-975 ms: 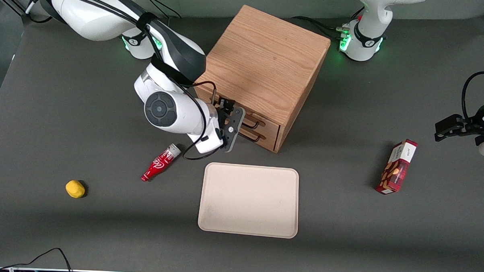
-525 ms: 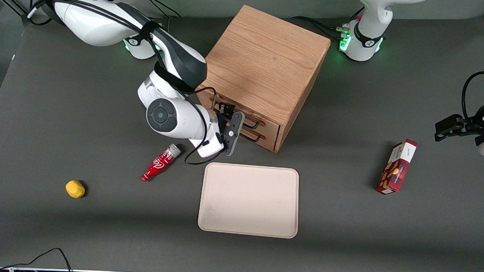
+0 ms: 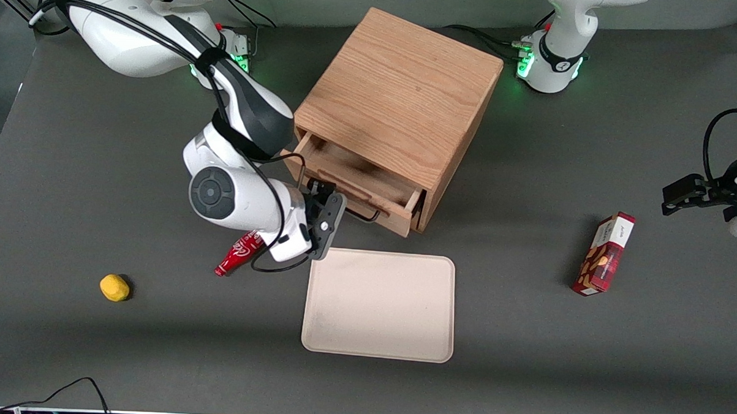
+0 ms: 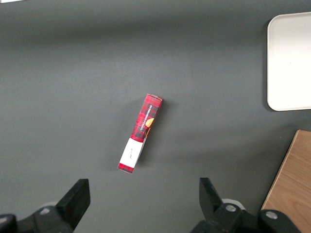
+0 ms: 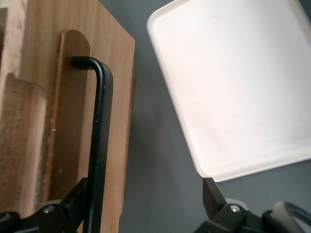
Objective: Open upper drawer
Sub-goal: 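Pull the upper drawer outward by its handle with the right gripper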
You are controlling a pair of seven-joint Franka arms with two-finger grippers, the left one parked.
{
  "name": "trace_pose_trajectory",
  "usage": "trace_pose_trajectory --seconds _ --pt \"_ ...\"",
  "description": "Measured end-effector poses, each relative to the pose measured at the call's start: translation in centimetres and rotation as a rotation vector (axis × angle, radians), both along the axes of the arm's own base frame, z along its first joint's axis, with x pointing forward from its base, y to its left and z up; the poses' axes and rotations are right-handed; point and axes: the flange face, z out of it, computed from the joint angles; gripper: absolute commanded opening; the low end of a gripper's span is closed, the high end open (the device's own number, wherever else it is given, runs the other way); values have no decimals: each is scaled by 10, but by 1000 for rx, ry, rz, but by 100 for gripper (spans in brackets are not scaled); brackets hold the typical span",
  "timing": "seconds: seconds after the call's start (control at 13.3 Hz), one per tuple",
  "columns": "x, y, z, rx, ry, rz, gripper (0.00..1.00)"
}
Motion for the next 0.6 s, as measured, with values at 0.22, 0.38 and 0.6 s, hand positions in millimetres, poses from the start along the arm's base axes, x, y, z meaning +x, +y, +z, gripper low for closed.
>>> trace_pose_trajectory --seconds 0.22,0.38,0.6 --pt "27 -27 17 5 -62 -59 100" --pt "42 -38 23 23 -110 -97 100" --pt "56 -48 20 42 -163 -119 100"
